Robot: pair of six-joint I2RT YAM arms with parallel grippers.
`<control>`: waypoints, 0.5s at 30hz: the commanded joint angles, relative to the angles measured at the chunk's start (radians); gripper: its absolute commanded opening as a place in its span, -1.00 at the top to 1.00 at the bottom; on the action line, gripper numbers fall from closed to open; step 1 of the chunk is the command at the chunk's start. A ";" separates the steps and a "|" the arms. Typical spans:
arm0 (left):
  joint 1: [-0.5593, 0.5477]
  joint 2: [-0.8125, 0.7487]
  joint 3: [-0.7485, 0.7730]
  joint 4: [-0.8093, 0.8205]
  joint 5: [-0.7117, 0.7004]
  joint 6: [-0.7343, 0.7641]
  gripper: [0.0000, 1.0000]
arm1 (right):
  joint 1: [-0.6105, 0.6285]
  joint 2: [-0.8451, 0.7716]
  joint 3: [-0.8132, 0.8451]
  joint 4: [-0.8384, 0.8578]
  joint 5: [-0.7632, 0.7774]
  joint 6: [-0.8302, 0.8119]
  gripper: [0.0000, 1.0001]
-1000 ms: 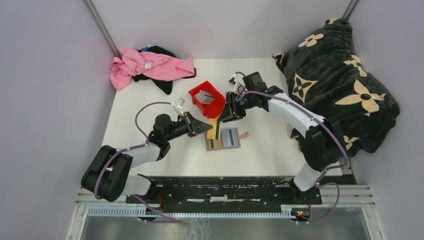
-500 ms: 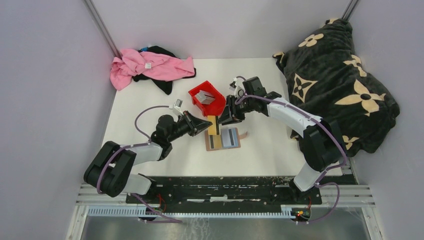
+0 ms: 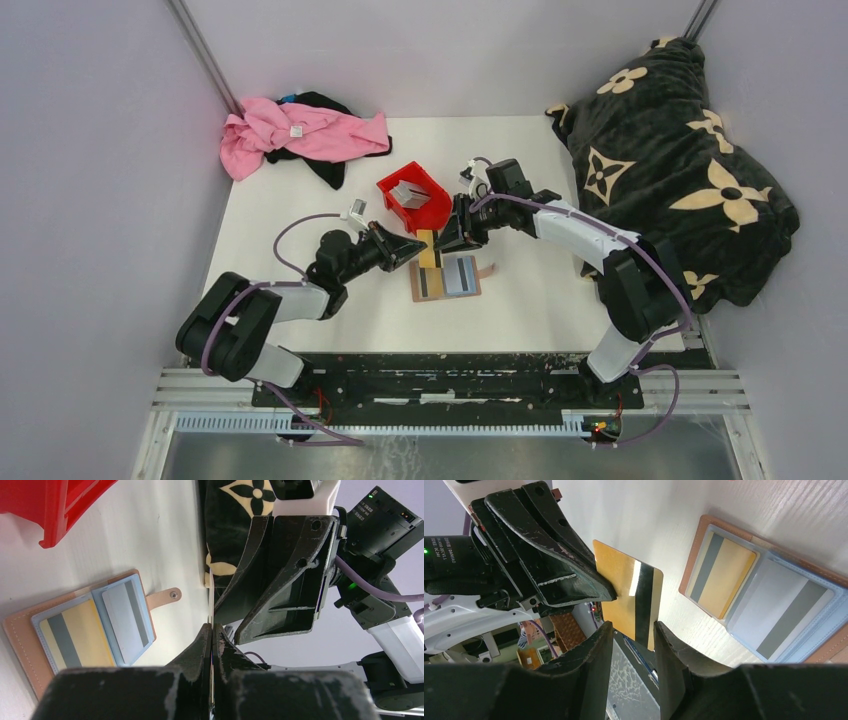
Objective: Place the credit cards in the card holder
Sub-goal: Pick up the credit card from the storage box.
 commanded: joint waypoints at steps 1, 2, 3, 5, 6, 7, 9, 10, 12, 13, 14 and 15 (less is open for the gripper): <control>-0.005 -0.008 0.031 0.067 -0.010 -0.032 0.94 | -0.002 -0.020 0.003 0.024 -0.003 -0.020 0.17; -0.006 -0.011 0.030 0.065 -0.012 -0.030 0.94 | -0.002 -0.021 0.002 0.023 -0.001 -0.023 0.17; -0.006 -0.012 0.027 0.064 -0.013 -0.030 0.94 | -0.003 -0.021 -0.001 0.022 0.000 -0.023 0.17; -0.005 -0.015 0.026 0.062 -0.010 -0.030 0.94 | -0.002 -0.019 -0.005 0.027 0.000 -0.022 0.17; -0.006 -0.015 0.027 0.062 -0.008 -0.031 0.94 | -0.002 -0.016 -0.005 0.029 0.001 -0.022 0.17; -0.006 -0.016 0.027 0.061 -0.007 -0.031 0.94 | -0.003 -0.015 -0.008 0.030 0.003 -0.023 0.17; -0.005 -0.023 0.027 0.050 -0.006 -0.027 0.94 | -0.002 -0.016 -0.011 0.031 0.006 -0.026 0.17; -0.006 -0.026 0.027 0.045 -0.007 -0.024 0.94 | -0.002 -0.016 -0.010 0.032 0.007 -0.026 0.17; -0.006 -0.033 0.030 0.025 -0.007 -0.013 0.94 | -0.005 -0.017 -0.006 0.025 0.014 -0.034 0.17; -0.006 -0.036 0.031 0.017 -0.007 -0.007 0.94 | -0.005 -0.019 -0.005 0.022 0.017 -0.038 0.17; -0.006 -0.040 0.032 0.006 -0.009 -0.002 0.94 | -0.005 -0.021 -0.003 0.018 0.018 -0.040 0.17; -0.006 -0.045 0.032 -0.001 -0.010 0.003 0.94 | -0.005 -0.022 -0.001 0.014 0.019 -0.043 0.17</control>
